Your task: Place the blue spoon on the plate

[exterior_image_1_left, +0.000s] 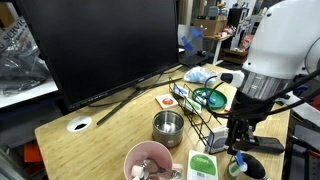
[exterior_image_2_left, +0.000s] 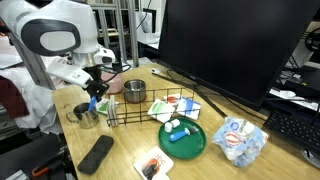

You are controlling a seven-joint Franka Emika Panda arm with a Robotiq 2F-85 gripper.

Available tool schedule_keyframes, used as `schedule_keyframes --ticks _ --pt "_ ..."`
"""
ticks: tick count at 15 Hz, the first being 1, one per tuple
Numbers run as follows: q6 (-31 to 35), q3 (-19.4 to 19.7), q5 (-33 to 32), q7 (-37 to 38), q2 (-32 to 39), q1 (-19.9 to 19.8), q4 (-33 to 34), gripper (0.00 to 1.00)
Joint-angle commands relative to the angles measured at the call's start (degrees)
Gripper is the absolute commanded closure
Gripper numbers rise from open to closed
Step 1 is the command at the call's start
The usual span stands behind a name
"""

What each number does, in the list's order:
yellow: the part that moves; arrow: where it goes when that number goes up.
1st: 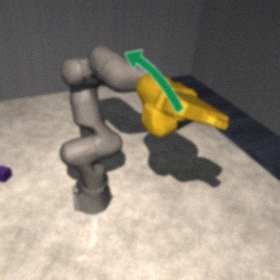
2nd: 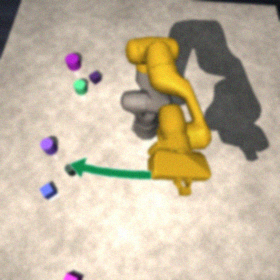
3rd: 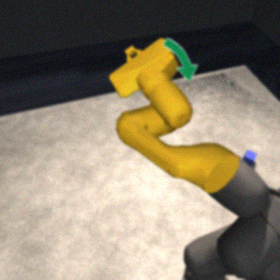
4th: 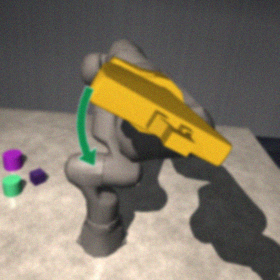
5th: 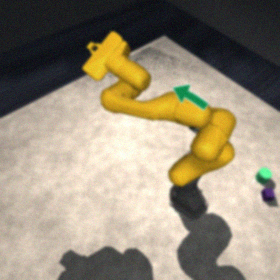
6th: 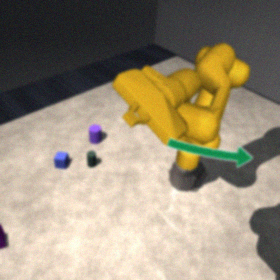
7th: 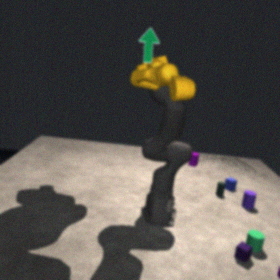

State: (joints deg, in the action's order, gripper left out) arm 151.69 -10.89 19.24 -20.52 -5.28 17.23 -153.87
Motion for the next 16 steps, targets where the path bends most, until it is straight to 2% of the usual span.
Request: schedule_keyframes --ticks 1,6,12,16 --pt "-1.72 0.39 -1.01 0.74 -3.53 -0.77 -0.53 0.93" --pt "-3.62 2.17 -2.79 1.92 -10.45 -0.76 -0.6 0.93" --pt "-1.31 4.81 -2.77 1.97 -17.77 0.19 -0.63 0.93" --pt "1.75 5.33 -6.0 4.74 -21.28 -1.58 -1.1 0.93"
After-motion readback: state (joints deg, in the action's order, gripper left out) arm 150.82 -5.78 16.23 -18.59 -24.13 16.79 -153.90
